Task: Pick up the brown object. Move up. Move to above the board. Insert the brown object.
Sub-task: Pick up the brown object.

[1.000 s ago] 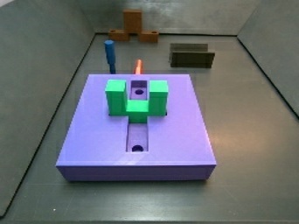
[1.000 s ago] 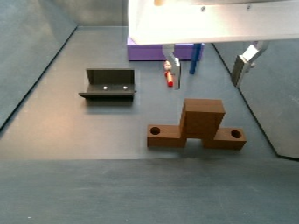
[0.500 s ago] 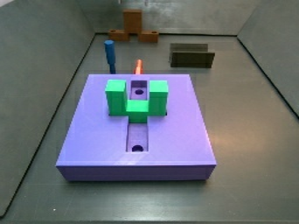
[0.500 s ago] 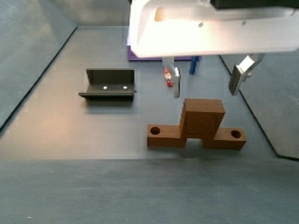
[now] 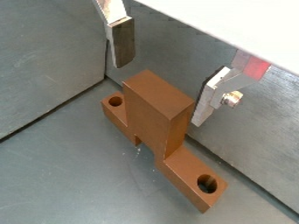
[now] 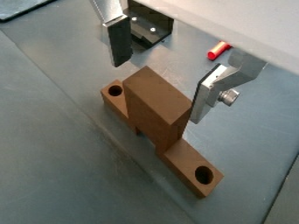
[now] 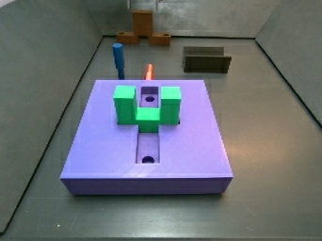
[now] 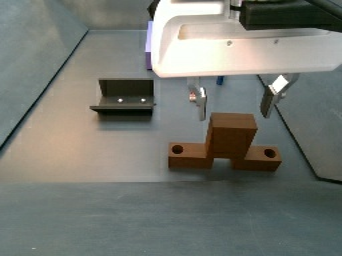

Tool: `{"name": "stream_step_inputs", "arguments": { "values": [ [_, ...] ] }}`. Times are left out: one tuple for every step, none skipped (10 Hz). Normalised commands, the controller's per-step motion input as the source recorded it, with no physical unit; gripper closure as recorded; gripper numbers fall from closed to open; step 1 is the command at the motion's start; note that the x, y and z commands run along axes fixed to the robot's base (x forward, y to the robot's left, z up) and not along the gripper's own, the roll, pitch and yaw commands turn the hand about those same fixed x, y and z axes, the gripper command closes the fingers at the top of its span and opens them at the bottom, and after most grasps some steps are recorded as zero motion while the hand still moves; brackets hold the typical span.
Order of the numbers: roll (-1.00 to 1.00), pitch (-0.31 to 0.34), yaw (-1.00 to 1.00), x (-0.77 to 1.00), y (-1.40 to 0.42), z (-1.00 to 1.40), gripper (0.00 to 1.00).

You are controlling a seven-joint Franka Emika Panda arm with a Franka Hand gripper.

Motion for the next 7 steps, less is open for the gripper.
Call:
{"name": "stream_step_inputs", "arguments": {
  "values": [
    [-0.17,-0.130,-0.02,0.00,0.15,-0.13,0.00],
    [-0.19,-0.144,-0.02,0.01,0.09,-0.11,0.00],
    [-0.20,-0.153,-0.01,0.10,0.03,-0.11,0.00],
    [-0.21,-0.170,-0.01,0.12,0.02,-0.13,0.00],
    [-0.27,-0.213,-0.03,0.06,0.04,-0.13,0.00],
    [-0.27,-0.231,-0.05,0.03,0.03,-0.16,0.00],
    [-0.24,-0.227,-0.05,0.00,0.02,-0.19,0.00]
  ]
}}
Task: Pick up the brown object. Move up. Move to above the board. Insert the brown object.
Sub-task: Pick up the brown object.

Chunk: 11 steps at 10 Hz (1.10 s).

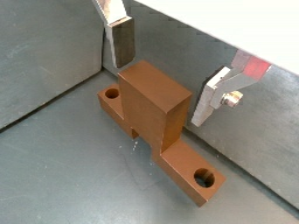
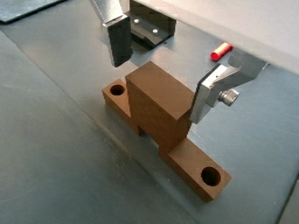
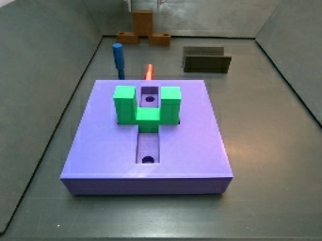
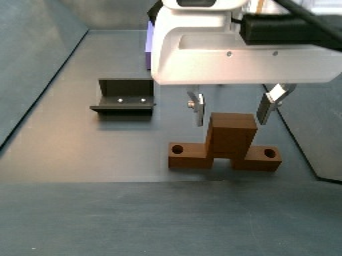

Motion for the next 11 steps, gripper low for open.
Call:
{"name": "stream_step_inputs", "arguments": {
  "values": [
    [-0.20,-0.187,-0.04,0.00,0.04,-0.14,0.00],
    [-0.16,-0.144,-0.03,0.00,0.04,-0.11,0.00],
    [-0.11,-0.124,-0.03,0.00,0.01,-0.13,0.00],
    [-0.07,-0.127,-0.04,0.00,0.01,-0.20,0.00],
    [-0.04,-0.119,-0.06,0.00,0.00,-0.23,0.00],
    [-0.03,-0.121,-0.07,0.00,0.00,-0.25,0.00],
    [-0.03,-0.123,-0.07,0.00,0.00,-0.26,0.00],
    [-0.04,-0.130,-0.07,0.00,0.00,-0.25,0.00],
    [-0.06,-0.129,-0.06,0.00,0.00,-0.23,0.00],
    [-0.06,-0.136,-0.07,0.00,0.00,-0.23,0.00],
    [-0.05,-0.116,-0.06,0.00,0.00,-0.21,0.00]
  ]
}}
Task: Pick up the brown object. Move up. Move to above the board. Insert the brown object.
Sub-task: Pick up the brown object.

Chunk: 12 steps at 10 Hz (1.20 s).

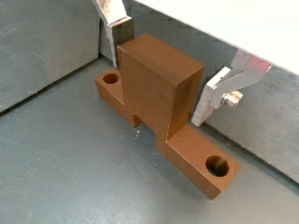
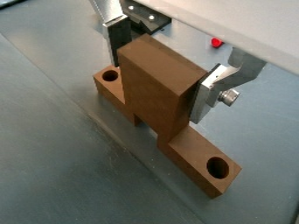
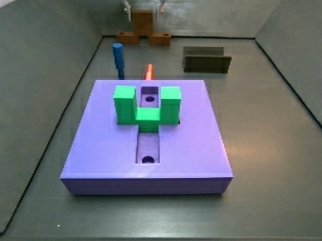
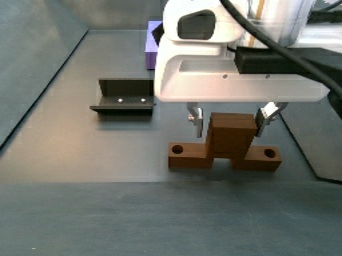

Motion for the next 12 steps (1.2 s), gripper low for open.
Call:
{"name": "stream_step_inputs", "arguments": {
  "values": [
    [-0.04,-0.107,-0.06,0.00,0.00,-0.20,0.00],
    [-0.02,-0.076,-0.04,0.00,0.03,-0.14,0.00],
    [0.00,-0.051,-0.02,-0.01,0.07,-0.11,0.00],
    [0.00,0.000,0.00,0.00,0.00,0.00,0.00],
    [0.00,0.000,0.00,0.00,0.00,0.00,1.00],
    [0.00,0.000,0.00,0.00,0.00,0.00,1.00],
    [0.00,0.000,0.00,0.00,0.00,0.00,1.00],
    [0.00,0.000,0.00,0.00,0.00,0.00,1.00],
    [0.00,0.000,0.00,0.00,0.00,0.00,1.00],
    [0.00,0.000,0.00,0.00,0.00,0.00,1.00],
    [0.00,0.000,0.00,0.00,0.00,0.00,1.00],
    [0.00,0.000,0.00,0.00,0.00,0.00,1.00]
  ]
}}
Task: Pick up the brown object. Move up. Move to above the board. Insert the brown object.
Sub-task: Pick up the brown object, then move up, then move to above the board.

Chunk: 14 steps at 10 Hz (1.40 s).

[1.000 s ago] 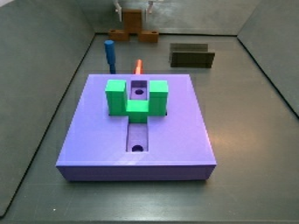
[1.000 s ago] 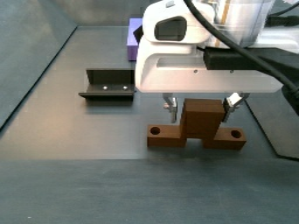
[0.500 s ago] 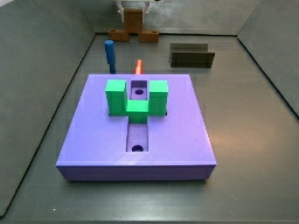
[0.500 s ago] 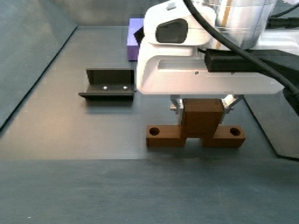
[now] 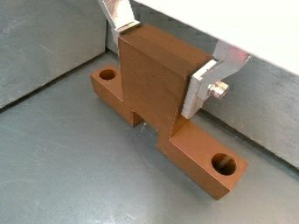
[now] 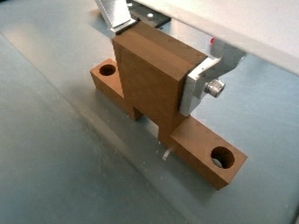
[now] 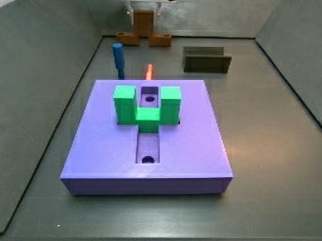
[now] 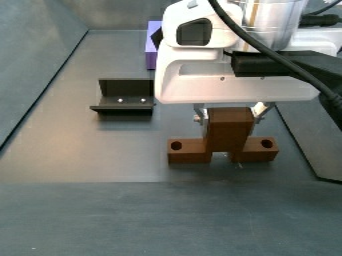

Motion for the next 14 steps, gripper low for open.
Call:
{"name": "stream_step_inputs", "arguments": {
  "values": [
    [0.00,0.000,0.00,0.00,0.00,0.00,1.00],
    [0.00,0.000,0.00,0.00,0.00,0.00,1.00],
    [0.00,0.000,0.00,0.00,0.00,0.00,1.00],
    [0.00,0.000,0.00,0.00,0.00,0.00,1.00],
    [0.00,0.000,0.00,0.00,0.00,0.00,1.00],
    [0.00,0.000,0.00,0.00,0.00,0.00,1.00],
    [0.00,0.000,0.00,0.00,0.00,0.00,1.00],
    [0.00,0.000,0.00,0.00,0.00,0.00,1.00],
    [0.00,0.000,0.00,0.00,0.00,0.83,1.00],
    [-0.02,0.003,0.06,-0.03,0.03,0.80,1.00],
    [0.00,0.034,0.06,-0.05,0.02,0.58,1.00],
    [0.03,0.030,0.04,-0.01,0.01,0.28,1.00],
    [0.00,0.000,0.00,0.00,0.00,1.40,1.00],
    [-0.01,0.028,-0.01,-0.03,-0.01,1.40,1.00]
  ]
}}
